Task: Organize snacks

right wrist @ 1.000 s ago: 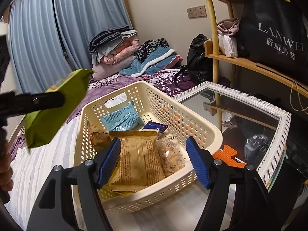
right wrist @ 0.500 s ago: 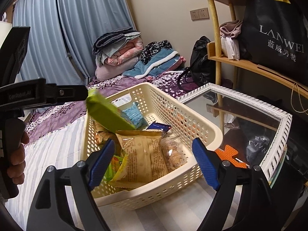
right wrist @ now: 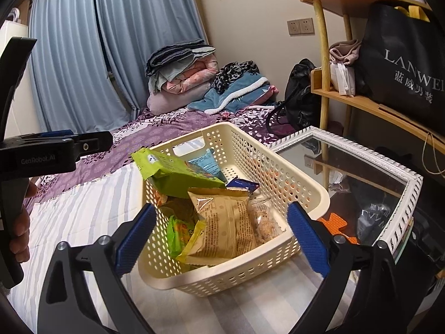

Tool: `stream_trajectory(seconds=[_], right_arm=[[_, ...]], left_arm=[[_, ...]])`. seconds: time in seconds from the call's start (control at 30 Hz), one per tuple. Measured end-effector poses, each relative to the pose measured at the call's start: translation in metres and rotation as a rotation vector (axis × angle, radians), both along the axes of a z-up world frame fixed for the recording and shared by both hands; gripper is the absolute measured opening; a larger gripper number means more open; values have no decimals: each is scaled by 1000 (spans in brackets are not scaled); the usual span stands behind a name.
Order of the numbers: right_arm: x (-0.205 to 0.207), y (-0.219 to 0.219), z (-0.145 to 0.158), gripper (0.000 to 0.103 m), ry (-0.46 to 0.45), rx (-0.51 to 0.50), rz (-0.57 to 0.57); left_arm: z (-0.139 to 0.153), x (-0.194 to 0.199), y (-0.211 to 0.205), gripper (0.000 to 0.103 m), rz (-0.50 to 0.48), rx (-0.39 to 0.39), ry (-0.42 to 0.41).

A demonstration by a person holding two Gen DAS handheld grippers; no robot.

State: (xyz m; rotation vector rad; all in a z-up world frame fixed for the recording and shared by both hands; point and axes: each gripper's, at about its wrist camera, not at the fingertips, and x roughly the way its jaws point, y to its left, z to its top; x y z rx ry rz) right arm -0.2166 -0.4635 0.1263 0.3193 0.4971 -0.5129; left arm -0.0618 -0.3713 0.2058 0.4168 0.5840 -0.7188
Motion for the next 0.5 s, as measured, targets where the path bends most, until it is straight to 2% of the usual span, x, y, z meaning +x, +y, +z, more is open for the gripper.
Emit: stream_trajectory(seconds=[0.13,0.23,0.3,0.5], right_arm=[[-3,9,5,98,17,-27,0],[-5,14,8,98,26,-38,5],[-6,17,10,98,31,-46,7],[-12,30,14,98,53,-80,27]], left_arm=[[4,-6,6,100,60,20,-53],[5,-19,6,100,145,91,-200],[5,-29,5,101,164,131,-280],[14,-41,20,101,127,81,-239]])
